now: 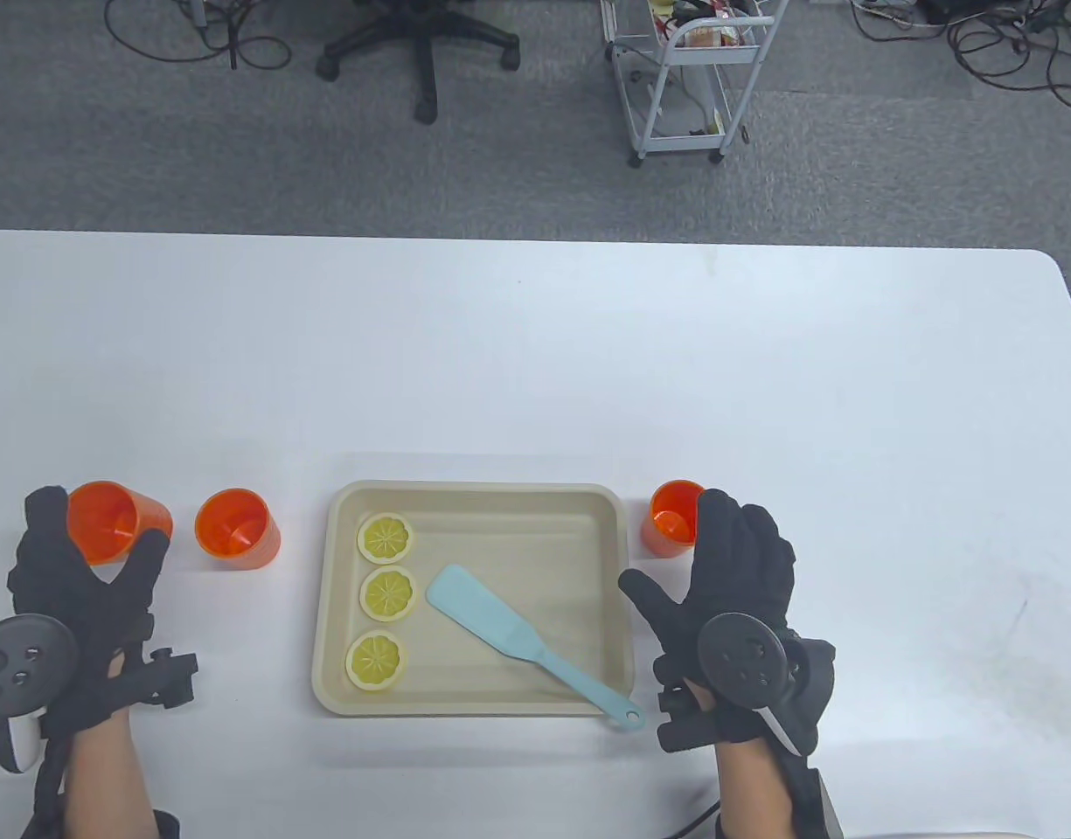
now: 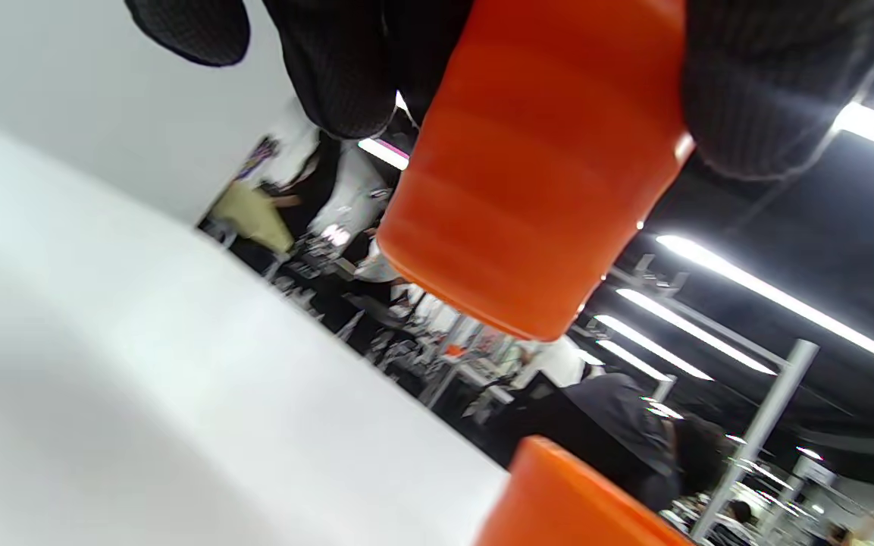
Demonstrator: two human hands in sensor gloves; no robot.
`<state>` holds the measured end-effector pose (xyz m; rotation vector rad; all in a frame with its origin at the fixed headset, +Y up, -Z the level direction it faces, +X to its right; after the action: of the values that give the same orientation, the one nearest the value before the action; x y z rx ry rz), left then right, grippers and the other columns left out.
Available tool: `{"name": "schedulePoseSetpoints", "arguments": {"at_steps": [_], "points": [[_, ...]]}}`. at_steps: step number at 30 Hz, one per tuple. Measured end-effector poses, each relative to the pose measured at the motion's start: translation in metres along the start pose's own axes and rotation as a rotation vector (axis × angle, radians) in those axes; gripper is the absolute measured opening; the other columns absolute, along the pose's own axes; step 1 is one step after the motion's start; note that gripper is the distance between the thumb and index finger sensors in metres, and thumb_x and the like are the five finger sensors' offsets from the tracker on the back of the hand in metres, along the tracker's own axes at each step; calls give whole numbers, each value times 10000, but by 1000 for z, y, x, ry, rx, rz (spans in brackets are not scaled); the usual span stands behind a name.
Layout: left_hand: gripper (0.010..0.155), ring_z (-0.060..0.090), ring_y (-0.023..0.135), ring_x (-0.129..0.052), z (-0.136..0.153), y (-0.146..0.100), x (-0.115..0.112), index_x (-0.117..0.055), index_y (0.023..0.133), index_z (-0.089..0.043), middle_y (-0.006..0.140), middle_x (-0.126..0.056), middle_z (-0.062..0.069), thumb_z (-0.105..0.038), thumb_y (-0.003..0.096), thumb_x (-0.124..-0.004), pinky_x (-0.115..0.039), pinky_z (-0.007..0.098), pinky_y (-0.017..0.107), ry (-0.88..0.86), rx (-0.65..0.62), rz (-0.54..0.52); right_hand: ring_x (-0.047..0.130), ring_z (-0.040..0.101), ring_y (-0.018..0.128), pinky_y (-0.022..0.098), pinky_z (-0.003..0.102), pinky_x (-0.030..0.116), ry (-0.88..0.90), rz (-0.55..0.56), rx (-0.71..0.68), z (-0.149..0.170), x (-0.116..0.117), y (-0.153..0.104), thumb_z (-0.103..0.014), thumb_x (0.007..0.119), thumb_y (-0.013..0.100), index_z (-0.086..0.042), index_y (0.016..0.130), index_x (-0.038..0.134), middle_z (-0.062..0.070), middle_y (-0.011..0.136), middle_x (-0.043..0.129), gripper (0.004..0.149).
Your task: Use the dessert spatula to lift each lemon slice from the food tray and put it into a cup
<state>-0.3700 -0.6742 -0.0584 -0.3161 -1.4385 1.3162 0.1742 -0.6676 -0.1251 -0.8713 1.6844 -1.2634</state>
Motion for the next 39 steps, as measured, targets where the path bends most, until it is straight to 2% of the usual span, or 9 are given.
{"name": "schedulePoseSetpoints", "arguments": {"at_steps": [5,8,10,15,20,24,30,39], "points": [[1013,459,1126,-609,-45,-16,7,-306,1232,-251,1226,-559,99,-701,502,-847,-467,746,799,-74,-217,47,414,475,1144,798,698,342,-10,-22,-80,-13,4,-4,-632,872,478,-198,1179,247,110,1199,443,1035],[1012,448,1134,-622,-74,-27,4,-329,1235,-266,1231,-578,92,-692,492,-867,-471,750,810,-164,-398,183,435,472,1141,798,694,357,27,-40,-143,-25,6,-8,-630,872,480,-192,1179,256,118,1193,464,1029],[1020,437,1138,-630,-93,-35,-3,-342,1235,-270,1229,-595,79,-696,478,-877,-477,750,815,-169,-536,293,441,470,1140,799,692,361,61,-78,-205,-36,9,-12,-627,872,481,-191,1179,261,120,1191,471,1025],[1036,426,1141,-638,-121,-52,-27,-349,1232,-261,1220,-623,72,-694,462,-891,-482,756,816,-218,-695,476,454,467,1138,798,689,374,94,-161,-335,-66,22,-23,-624,877,480,-185,1178,263,125,1187,480,1028],[1087,407,1131,-666,-144,-71,-47,-337,1228,-228,1203,-655,51,-695,429,-908,-501,746,815,-244,-816,581,469,454,1136,801,681,380,89,-242,-503,-96,37,-36,-613,877,477,-163,1170,221,119,1179,481,1055],[1119,389,1126,-684,-155,-82,-59,-320,1225,-213,1189,-680,27,-700,410,-913,-515,735,816,-213,-865,629,493,440,1132,800,675,393,152,-290,-612,-110,41,-45,-598,903,464,-157,1166,222,111,1170,495,1073],[1159,372,1119,-700,-161,-89,-70,-300,1222,-193,1179,-694,11,-693,384,-925,-528,723,814,-191,-889,663,572,405,1116,797,666,437,128,-326,-695,-121,45,-53,-570,967,432,-153,1161,260,81,1137,561,1098],[1175,360,1099,-727,-167,-98,-80,-298,1215,-135,1156,-717,13,-704,382,-902,-544,716,804,-217,-869,656,670,377,1059,788,657,488,58,-259,-665,-121,44,-56,-580,986,401,-142,1151,336,81,1080,627,1085]]}}
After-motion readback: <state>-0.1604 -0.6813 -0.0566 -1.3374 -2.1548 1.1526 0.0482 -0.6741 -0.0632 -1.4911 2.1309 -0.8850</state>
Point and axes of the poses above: the tracker on the back of each hand, its own z axis roughly to the little-finger side, its own y axis roughly from the wrist to the fingertips, x = y × z, the point moved 1 cm from there along y, roughly from the wrist to the fingertips
